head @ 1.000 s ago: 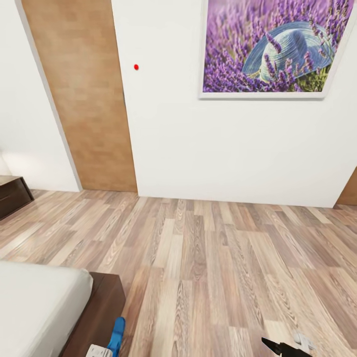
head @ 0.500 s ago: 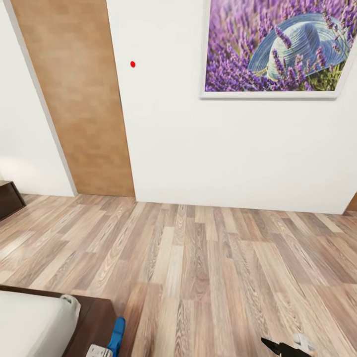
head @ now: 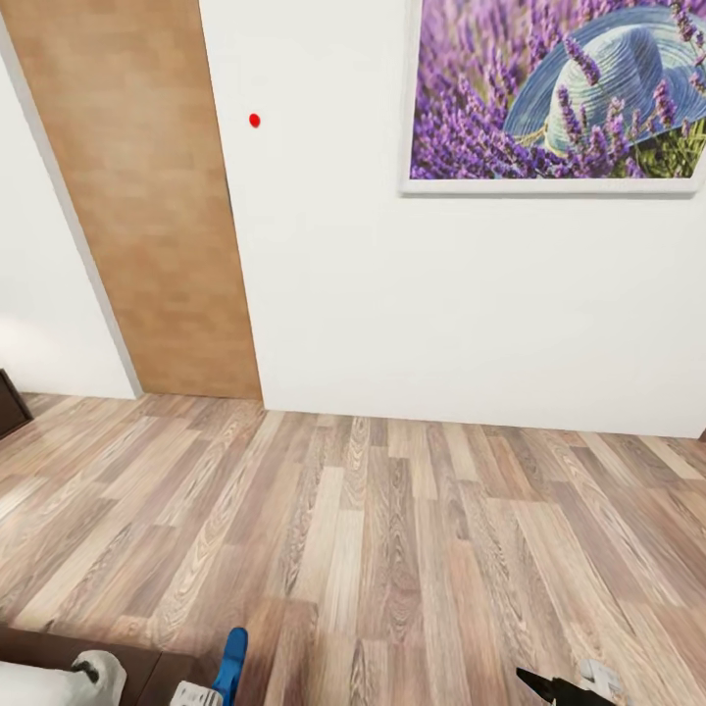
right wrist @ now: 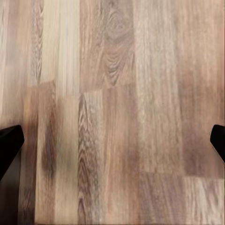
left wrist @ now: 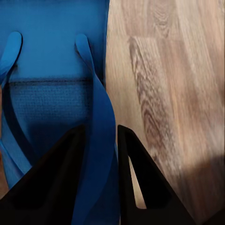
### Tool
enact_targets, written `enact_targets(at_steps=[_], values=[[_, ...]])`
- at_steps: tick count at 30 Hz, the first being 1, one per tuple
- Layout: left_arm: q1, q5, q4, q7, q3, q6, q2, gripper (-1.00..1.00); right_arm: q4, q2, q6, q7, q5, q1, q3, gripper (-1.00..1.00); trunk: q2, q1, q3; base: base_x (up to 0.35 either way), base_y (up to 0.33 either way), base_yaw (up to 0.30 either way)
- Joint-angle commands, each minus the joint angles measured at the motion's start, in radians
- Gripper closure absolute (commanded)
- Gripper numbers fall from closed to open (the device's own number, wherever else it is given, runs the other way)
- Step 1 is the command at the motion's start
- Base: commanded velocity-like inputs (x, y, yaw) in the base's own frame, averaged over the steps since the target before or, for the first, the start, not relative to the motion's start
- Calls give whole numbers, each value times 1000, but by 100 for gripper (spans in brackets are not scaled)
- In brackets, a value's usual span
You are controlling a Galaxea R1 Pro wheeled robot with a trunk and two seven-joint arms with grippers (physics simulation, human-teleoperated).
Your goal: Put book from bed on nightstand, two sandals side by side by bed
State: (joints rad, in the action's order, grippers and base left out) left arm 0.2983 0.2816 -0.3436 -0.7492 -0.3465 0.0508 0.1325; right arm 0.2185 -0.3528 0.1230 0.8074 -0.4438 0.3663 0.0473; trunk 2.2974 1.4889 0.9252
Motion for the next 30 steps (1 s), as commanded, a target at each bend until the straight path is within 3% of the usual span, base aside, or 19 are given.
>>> enact_targets(at_steps=[1,17,25,30], values=[[1,10,0,-4,-8,6,-1,100,0,0,10,4,-4,0,5,-100,0,0,1,330,0,0],[1,10,0,-4,-8,6,-1,100,0,0,10,4,-4,0,5,-100,0,0,1,325,-54,0],[1,10,0,-4,-8,6,-1,100,0,0,10,5,-4,0,5,-100,0,0,1,49,-2,-11],[1,10,0,-4,-8,6,-1,100,0,0,10,6,-4,0,5,-100,0,0,1,2,0,-208]])
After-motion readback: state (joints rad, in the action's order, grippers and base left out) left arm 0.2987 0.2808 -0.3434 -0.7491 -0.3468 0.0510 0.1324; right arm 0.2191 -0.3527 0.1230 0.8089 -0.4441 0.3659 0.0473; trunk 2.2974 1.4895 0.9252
